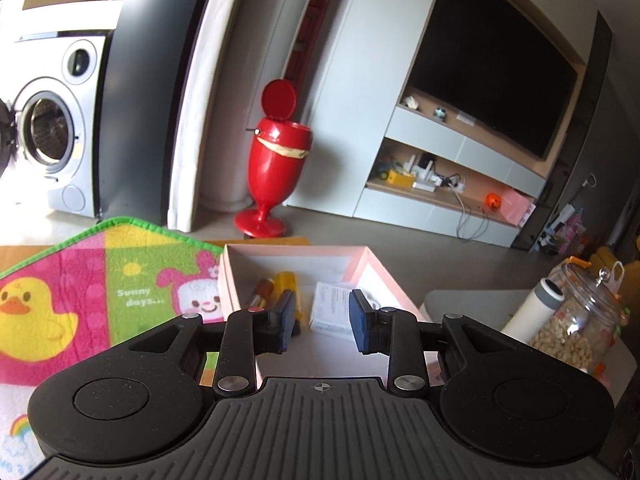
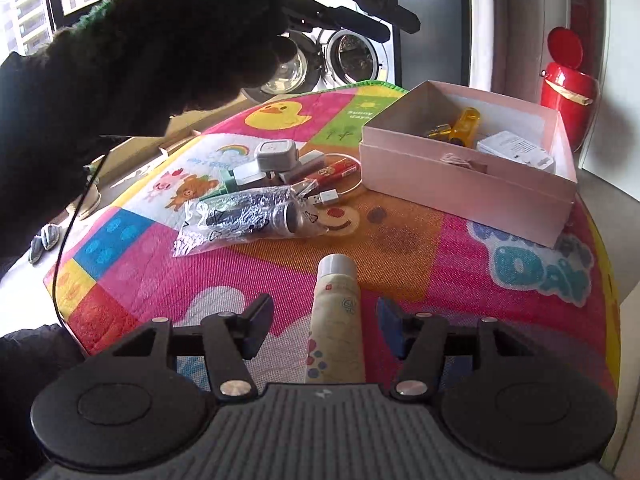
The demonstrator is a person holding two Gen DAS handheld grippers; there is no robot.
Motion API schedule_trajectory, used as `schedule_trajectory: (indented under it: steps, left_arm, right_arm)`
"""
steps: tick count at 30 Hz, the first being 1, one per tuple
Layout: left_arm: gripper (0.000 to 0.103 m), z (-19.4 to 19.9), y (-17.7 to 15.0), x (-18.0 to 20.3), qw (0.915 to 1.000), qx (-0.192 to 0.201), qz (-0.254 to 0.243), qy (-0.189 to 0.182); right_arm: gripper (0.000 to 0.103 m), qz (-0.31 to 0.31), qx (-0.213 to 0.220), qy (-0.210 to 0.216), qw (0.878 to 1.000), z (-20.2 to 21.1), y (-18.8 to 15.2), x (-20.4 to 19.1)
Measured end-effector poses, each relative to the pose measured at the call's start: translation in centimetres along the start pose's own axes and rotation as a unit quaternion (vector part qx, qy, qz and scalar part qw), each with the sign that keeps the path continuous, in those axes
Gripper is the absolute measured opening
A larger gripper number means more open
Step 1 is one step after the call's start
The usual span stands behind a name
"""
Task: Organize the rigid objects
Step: 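Place the amber bottle into the pink box with the left gripper while the right lifts the tube, then lower the white lotion tube into the pink box and open the right gripper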
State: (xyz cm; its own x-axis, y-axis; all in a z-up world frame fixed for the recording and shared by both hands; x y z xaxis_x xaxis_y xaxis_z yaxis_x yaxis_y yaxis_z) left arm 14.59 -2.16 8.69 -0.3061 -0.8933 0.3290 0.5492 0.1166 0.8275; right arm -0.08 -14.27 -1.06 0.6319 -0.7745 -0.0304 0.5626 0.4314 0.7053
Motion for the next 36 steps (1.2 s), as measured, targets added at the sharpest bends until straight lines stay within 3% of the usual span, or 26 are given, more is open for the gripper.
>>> schedule_trajectory:
  steps: [4,5,6,9,13,18,19,22,25,30,33,36]
  left_arm:
    - [0.032,3.8,-4.3,-1.1,0.9998,-0.015,-0.014,0.006]
    - [0.032,4.6,-5.3,-1.4,0.9997,-0.019,-0.014,0.006]
    - [0.032,5.5,-6.6,-1.7,0.9996,-0.024,-0.014,0.006]
    - [0.032,7.4,-9.6,-2.9,0.9991,-0.034,-0.018,0.018]
    - [0.032,9.3,-12.1,-4.4,0.9975,-0.041,-0.030,0.048]
    - [0.032,9.9,-13.1,-5.6,0.9972,-0.057,-0.027,0.040]
    - [0.032,9.9,-13.1,-5.8,0.9972,-0.060,-0.025,0.038]
    - [0.032,9.6,-13.5,-6.1,0.9971,-0.066,-0.018,0.032]
    - [0.032,9.4,-14.0,-6.2,0.9972,-0.069,-0.011,0.027]
    - [0.032,8.1,-14.3,-6.7,0.9966,-0.079,0.009,0.020]
    - [0.035,6.9,-14.9,-5.7,0.9945,-0.101,0.022,-0.013]
    - [0.035,5.8,-15.9,-2.9,0.9895,-0.129,0.007,-0.064]
  right_arm:
    - [0.052,0.025,-0.018,-0.038,0.999,-2.6,-0.6,-0.1]
    - [0.039,0.025,-0.012,-0.041,0.999,-2.7,-0.5,-0.1]
    - [0.032,0.028,-0.016,-0.039,0.999,-2.8,-0.3,-0.2]
    - [0.027,0.008,-0.016,-0.013,1.000,-1.9,1.0,0.0]
    - [0.027,-0.025,0.036,-0.006,0.999,1.5,6.3,1.9]
    - [0.027,-0.046,0.112,-0.076,0.990,3.4,15.6,6.0]
    - [0.029,-0.046,0.122,-0.087,0.988,3.2,17.0,6.6]
    - [0.064,-0.067,0.133,-0.124,0.981,1.5,20.2,8.5]
    - [0.064,-0.055,0.122,-0.109,0.985,0.1,19.2,7.3]
    - [0.067,0.041,0.074,-0.092,0.992,-2.6,12.4,2.4]
    - [0.067,0.074,0.051,-0.104,0.991,-3.5,9.0,1.4]
    - [0.067,0.061,0.036,-0.107,0.992,-3.4,7.0,2.0]
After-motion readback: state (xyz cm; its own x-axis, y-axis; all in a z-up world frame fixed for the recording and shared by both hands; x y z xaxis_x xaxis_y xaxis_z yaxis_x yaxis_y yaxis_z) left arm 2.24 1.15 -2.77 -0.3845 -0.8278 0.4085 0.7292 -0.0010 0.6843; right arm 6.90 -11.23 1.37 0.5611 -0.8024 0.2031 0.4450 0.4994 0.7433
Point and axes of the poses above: each gripper's, at about its wrist camera, not at the fingertips, and z roughly against the way its jaws point, x to its right, y to its top, the point moved 7 cm from there along -z, roughly the way its jaws point, and after that the axes turned 7 degrees about -y, right-handed, at the moved point
